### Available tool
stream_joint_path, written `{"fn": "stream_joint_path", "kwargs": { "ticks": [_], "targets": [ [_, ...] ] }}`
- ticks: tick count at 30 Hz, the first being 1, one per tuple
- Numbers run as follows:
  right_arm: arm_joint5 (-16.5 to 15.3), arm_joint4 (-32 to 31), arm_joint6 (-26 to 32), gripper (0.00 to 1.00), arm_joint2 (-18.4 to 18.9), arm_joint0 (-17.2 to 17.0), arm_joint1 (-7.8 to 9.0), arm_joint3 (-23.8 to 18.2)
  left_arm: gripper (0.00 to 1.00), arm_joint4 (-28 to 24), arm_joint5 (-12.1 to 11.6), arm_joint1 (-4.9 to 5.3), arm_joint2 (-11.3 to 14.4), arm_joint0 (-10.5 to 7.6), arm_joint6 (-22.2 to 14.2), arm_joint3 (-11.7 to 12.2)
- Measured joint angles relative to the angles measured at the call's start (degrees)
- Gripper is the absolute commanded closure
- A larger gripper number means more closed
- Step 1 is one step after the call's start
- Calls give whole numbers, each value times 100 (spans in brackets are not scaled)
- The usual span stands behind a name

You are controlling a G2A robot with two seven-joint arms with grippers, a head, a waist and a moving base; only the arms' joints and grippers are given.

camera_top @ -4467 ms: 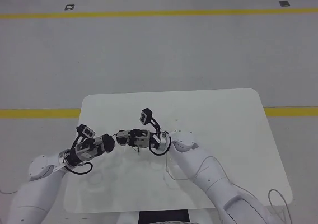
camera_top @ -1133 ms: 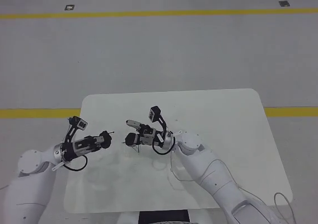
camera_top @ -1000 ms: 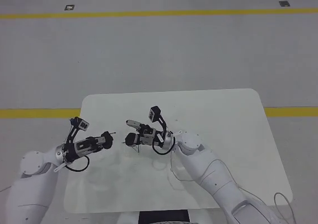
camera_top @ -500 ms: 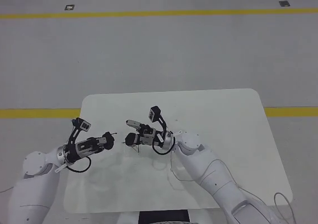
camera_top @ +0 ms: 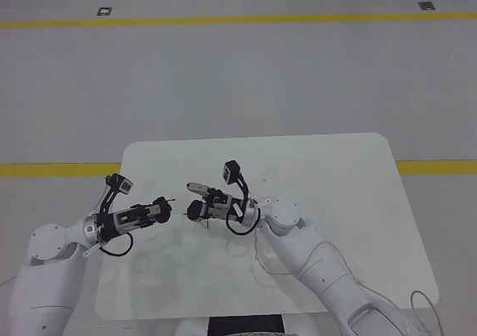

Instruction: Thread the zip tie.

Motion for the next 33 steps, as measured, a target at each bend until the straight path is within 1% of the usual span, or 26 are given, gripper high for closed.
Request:
{"fn": "stream_joint_path", "kwargs": {
  "ticks": [4, 5, 6, 7, 8, 9, 12, 19, 22, 25, 29, 33],
  "targets": [
    [-205, -274, -126, 0, -82, 28, 10, -58, 100, -245, 0, -27, 117, 4, 6, 109],
    [-285, -359, -164, 13, -105, 37, 13, -73, 100, -331, 0, -21, 158, 3, 6, 141],
    [-356, -409, -180, 19, -121, 41, 15, -87, 100, -409, 0, -13, 191, 3, 6, 168],
    [-438, -446, -185, 37, -134, 43, 17, -100, 100, -503, 0, -3, 226, 1, 6, 197],
    [-548, -492, -200, 53, -145, 45, 21, -105, 100, -608, 0, 16, 270, -3, 6, 233],
    [-613, -521, -219, 53, -151, 44, 24, -105, 100, -667, 0, 33, 298, -10, 6, 257],
    [-733, -555, -275, 61, -165, 34, 31, -142, 100, -870, 0, 97, 407, -28, 6, 326],
    [-732, -633, -298, 73, -153, -27, 55, -352, 100, -1279, 0, 289, 657, -66, 6, 414],
    [-732, -646, -294, 76, -150, -43, 61, -401, 100, -1365, 0, 371, 732, -84, 6, 437],
    [-732, -648, -288, 78, -153, -43, 63, -414, 100, -1425, 0, 440, 793, -101, 6, 451],
    [-732, -634, -274, 77, -171, -29, 62, -414, 100, -1483, 0, 518, 862, -129, 6, 474],
    [-732, -620, -233, 77, -190, -16, 62, -416, 100, -1513, 0, 566, 920, -156, 6, 503]
  ]
}}
